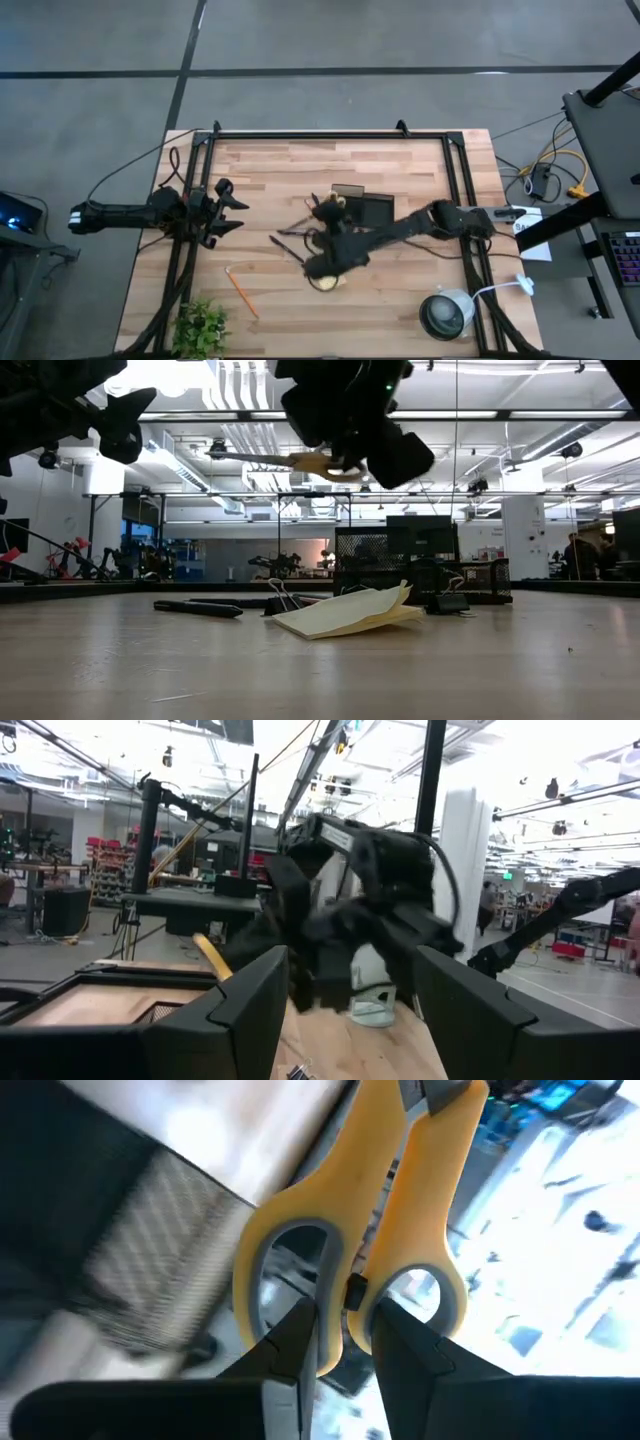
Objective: Pick and place office supplies into organizer
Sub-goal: Put the yellow scissors into the black desk organizer, then put the bottom right black binder clip into the black desk organizer
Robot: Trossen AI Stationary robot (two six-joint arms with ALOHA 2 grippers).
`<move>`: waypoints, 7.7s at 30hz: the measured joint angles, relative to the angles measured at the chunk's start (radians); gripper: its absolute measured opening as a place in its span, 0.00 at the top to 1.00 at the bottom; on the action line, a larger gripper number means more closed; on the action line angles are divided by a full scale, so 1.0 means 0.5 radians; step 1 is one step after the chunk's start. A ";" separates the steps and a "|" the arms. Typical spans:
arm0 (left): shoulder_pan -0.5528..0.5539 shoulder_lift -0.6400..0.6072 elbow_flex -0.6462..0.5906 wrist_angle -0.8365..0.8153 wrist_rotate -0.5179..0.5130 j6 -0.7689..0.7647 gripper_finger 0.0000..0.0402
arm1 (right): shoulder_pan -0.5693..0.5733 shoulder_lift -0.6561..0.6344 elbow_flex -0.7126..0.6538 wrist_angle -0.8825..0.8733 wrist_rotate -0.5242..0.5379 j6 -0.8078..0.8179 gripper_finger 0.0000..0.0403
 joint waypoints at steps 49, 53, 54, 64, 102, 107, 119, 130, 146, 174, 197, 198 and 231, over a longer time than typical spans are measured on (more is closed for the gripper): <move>0.000 0.002 0.000 0.001 0.000 0.001 0.50 | -0.128 -0.811 -0.621 4.224 -1.578 2.776 0.83; -0.001 0.002 0.000 0.000 0.001 0.001 0.50 | -0.043 -0.811 -0.803 4.588 -1.579 2.758 0.83; 0.000 0.001 0.000 -0.001 0.000 0.001 0.50 | -0.030 -0.811 -0.846 4.649 -1.577 2.752 0.83; -0.001 0.001 0.000 0.000 0.001 0.000 0.50 | 0.052 -0.811 -1.374 5.358 -1.205 3.506 0.83; 0.000 0.001 0.000 -0.001 0.000 0.000 0.50 | -0.304 -0.810 -2.340 5.909 -0.288 5.154 0.83; 0.000 0.001 0.000 0.000 0.000 0.000 0.50 | -0.330 -0.810 -2.465 5.776 -0.335 5.278 0.83; -0.001 0.001 0.000 -0.001 0.000 0.001 0.50 | -0.329 -0.810 -2.620 5.642 -0.360 5.302 0.73; 0.000 0.001 0.000 -0.001 0.001 0.001 0.50 | -0.331 -0.810 -2.595 5.549 -0.454 5.380 0.61; 0.000 0.008 0.000 0.003 0.000 0.001 0.50 | -0.221 -1.014 -2.575 6.245 -1.368 2.560 0.62; -0.001 0.024 0.000 0.012 0.000 0.000 0.50 | 0.564 -1.041 -1.338 1.105 -1.419 1.312 0.58; -0.001 0.040 0.000 0.002 0.001 0.001 0.50 | 0.340 -0.555 -1.337 1.172 -1.510 1.053 0.61; 0.000 0.041 0.000 0.002 0.001 0.000 0.50 | 0.320 -0.558 -1.338 1.172 -1.512 1.035 0.62; -0.001 0.043 0.000 0.001 0.001 0.000 0.50 | 0.025 -0.647 -1.289 1.157 -1.859 0.831 0.98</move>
